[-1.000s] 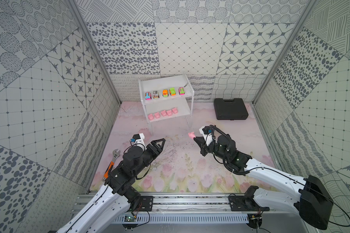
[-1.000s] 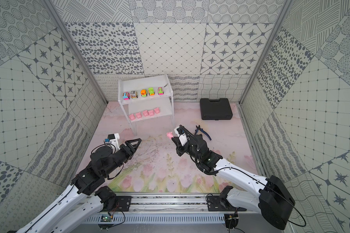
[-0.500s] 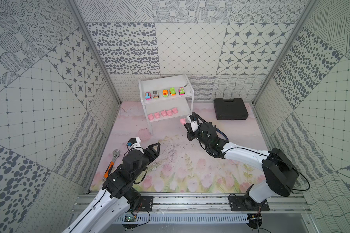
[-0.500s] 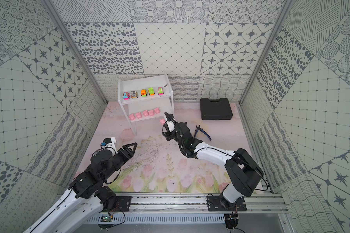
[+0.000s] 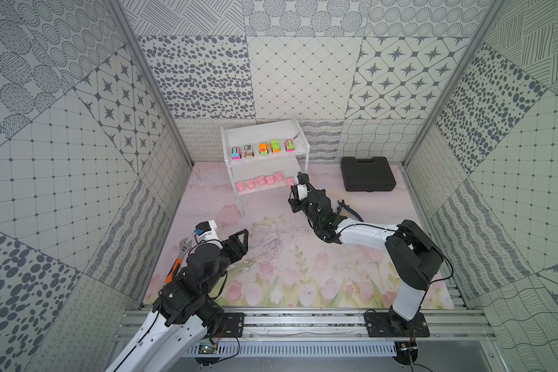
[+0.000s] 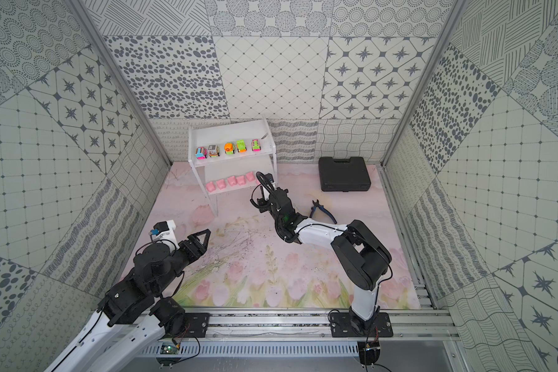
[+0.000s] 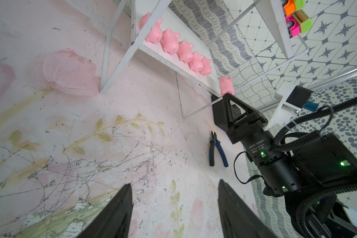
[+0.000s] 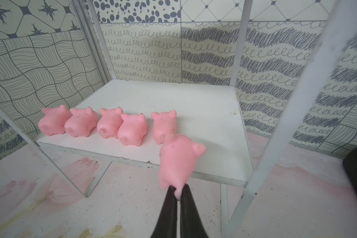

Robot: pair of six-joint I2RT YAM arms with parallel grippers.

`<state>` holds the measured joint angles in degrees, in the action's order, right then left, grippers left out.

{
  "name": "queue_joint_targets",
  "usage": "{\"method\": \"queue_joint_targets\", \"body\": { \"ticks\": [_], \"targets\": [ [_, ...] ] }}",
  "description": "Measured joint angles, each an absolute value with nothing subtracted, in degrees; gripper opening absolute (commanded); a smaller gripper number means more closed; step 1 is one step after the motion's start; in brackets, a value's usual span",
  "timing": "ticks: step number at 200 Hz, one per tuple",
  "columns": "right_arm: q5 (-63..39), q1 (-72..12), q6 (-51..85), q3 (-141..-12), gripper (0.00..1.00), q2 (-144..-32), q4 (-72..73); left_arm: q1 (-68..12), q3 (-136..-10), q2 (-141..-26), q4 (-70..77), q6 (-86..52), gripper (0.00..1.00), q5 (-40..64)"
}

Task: Organize plastic toys on shelves
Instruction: Place the plastic toy on the shelf.

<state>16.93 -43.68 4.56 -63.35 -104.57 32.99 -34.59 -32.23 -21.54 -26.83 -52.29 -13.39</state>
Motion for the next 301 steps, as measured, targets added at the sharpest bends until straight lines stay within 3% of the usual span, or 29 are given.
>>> {"method": "queue_joint_targets", "body": {
  "ticks": [176, 249, 301],
  "targets": [
    [18.7, -42.2, 3.5, -71.7, 0.09, -113.2, 33.2, -34.5, -34.3, -20.1, -32.6, -50.0, 0.71, -13.9],
    [18.7, -42.0, 3.9, -71.9, 0.24, -114.0, 32.8, -34.5, -34.4, -20.9, -32.6, -50.0, 0.71, -14.0],
    [18.5, -42.0, 3.8, -70.4, 0.29, -112.9, 32.8, -34.5, -34.3, -21.1, -32.5, -50.0, 0.71, -14.3]
  ]
}}
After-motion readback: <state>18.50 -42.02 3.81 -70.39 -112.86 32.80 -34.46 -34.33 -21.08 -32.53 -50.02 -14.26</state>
